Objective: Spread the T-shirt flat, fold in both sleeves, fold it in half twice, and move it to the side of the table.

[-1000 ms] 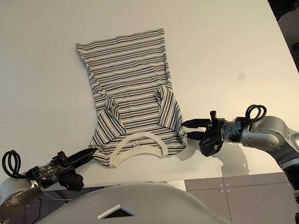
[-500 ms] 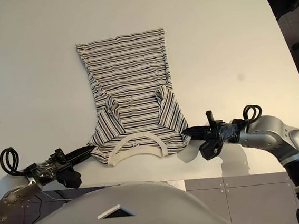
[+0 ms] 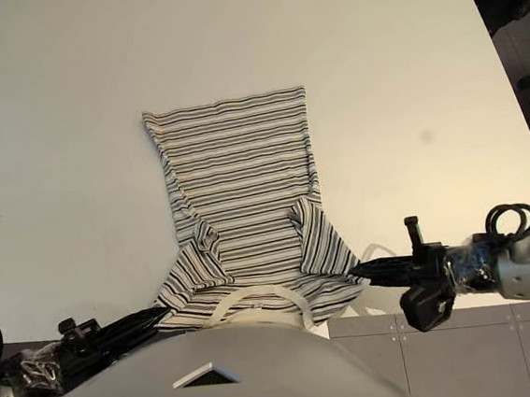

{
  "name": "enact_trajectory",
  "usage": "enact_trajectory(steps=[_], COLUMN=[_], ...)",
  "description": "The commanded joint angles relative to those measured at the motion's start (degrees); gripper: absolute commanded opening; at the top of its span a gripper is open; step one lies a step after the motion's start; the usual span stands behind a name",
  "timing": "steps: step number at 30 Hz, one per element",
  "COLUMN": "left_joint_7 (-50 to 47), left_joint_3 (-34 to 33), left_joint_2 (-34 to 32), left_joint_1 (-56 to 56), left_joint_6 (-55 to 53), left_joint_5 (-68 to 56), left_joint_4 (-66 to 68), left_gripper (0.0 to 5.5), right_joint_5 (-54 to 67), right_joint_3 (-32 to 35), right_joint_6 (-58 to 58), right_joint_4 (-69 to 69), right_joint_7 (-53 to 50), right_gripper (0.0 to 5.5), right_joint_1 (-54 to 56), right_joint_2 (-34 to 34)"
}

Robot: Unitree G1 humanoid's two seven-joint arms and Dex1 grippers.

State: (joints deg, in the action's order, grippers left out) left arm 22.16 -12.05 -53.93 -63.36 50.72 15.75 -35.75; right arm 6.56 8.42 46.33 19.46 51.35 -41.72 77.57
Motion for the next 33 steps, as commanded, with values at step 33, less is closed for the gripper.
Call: enact_trajectory(steps=[33], left_joint_7=[-0.1], left_joint_3=[27.0], left_joint_2=[30.8], left_joint_1=[111.1], left_joint_6=[-30.4], left_joint_5=[1.4], left_joint_4=[108.8], left_gripper=[0.88], right_joint_5=[-7.3], right_joint_3=[-17.4], right_joint_6=[-47.9], right_joint_4=[-92.3], right_joint_7=[-5.1], right_gripper=[0.89], right_joint_1=[95.3], right_joint_2=[-59.3])
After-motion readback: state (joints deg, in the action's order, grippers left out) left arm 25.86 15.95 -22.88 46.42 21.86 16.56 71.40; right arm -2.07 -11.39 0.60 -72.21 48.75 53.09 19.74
